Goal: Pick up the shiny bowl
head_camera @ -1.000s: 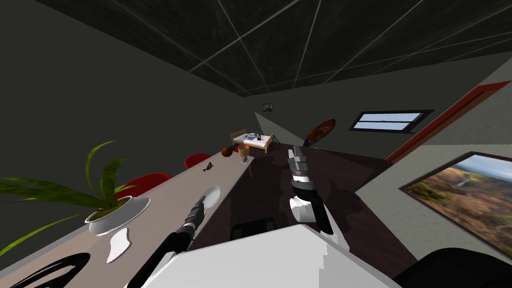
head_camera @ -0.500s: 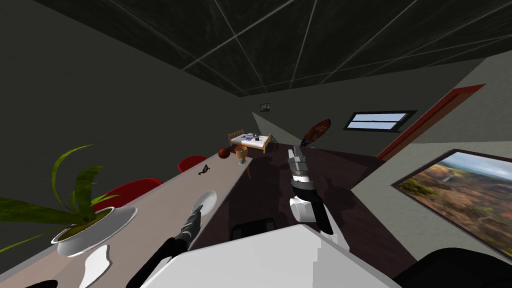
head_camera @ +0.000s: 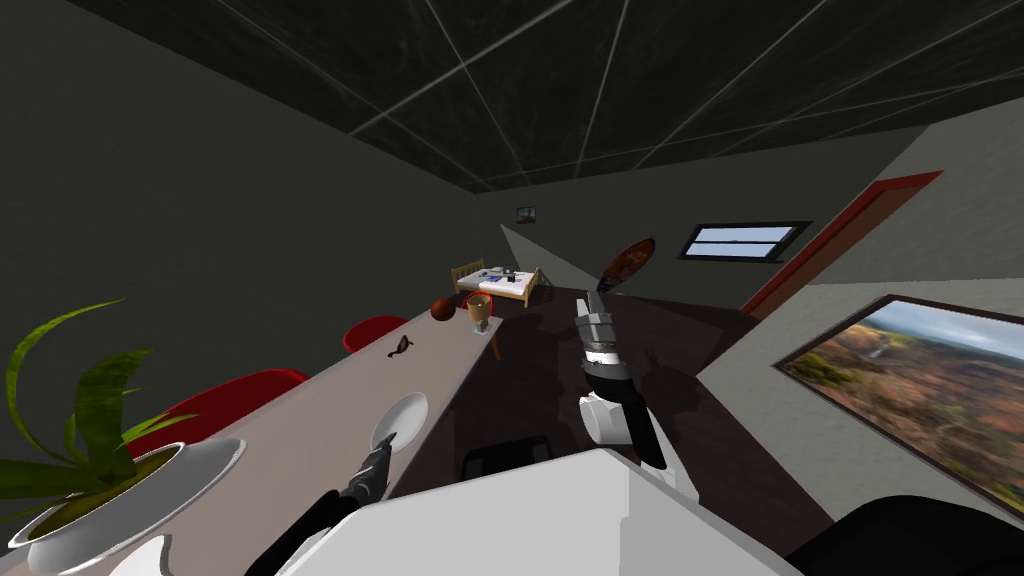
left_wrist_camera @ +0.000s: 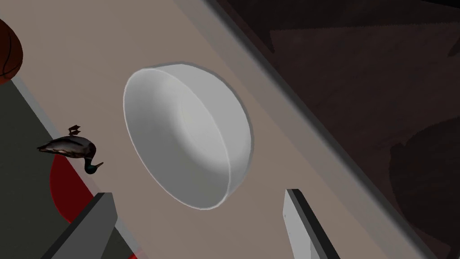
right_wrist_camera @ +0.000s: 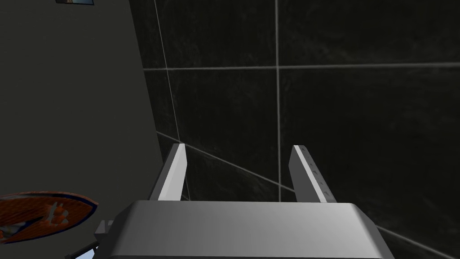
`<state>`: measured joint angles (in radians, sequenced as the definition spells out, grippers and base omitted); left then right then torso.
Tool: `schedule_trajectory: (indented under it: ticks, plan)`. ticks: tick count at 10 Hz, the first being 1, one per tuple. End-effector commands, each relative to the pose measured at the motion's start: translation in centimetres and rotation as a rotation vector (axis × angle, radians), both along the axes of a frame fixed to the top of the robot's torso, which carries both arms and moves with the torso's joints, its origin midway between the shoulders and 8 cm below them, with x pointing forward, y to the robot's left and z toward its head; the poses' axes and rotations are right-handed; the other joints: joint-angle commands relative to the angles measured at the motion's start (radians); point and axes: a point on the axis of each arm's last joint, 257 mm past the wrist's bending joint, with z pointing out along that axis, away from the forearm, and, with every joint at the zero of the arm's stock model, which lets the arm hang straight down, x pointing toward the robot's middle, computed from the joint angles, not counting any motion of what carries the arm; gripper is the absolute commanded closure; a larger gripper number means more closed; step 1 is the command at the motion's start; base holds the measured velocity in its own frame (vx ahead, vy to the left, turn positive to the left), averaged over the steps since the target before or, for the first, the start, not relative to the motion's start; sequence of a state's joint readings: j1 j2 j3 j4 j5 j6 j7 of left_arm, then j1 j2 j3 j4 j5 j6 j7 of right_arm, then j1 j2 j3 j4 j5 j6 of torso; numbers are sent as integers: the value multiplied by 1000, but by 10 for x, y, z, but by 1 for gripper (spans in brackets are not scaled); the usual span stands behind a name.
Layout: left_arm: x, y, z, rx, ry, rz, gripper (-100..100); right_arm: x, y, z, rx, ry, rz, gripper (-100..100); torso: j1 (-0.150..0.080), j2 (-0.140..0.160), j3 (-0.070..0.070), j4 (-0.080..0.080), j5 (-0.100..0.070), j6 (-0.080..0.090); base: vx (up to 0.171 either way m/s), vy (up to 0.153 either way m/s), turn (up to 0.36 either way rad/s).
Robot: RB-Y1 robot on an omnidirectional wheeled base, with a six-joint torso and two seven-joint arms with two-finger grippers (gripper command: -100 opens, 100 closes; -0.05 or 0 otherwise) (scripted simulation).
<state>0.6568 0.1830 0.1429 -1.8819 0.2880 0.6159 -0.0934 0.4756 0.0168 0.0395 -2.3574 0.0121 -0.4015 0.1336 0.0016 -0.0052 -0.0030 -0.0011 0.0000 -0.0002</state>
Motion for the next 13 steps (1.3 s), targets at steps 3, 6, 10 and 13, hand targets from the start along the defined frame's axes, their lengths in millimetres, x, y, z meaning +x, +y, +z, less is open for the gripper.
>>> schedule_trajectory:
  ticks: [3,6,10,13]
  plan:
    - [-26,10,-19,-12,100,24,-100,0,0,0,0,0,0,0,-1,1,1,0,0,0,67,16,-39]
    - [-55,24,-36,-21,200,51,-100,0,0,0,0,0,0,0,0,1,0,0,0,0,74,26,-67]
    - [-106,44,-58,-45,364,98,-100,0,0,0,0,0,0,0,1,-1,0,0,0,0,91,30,-78]
    - [-130,53,-66,-60,443,120,-100,0,0,0,0,0,0,0,-1,0,0,0,0,0,85,18,-61]
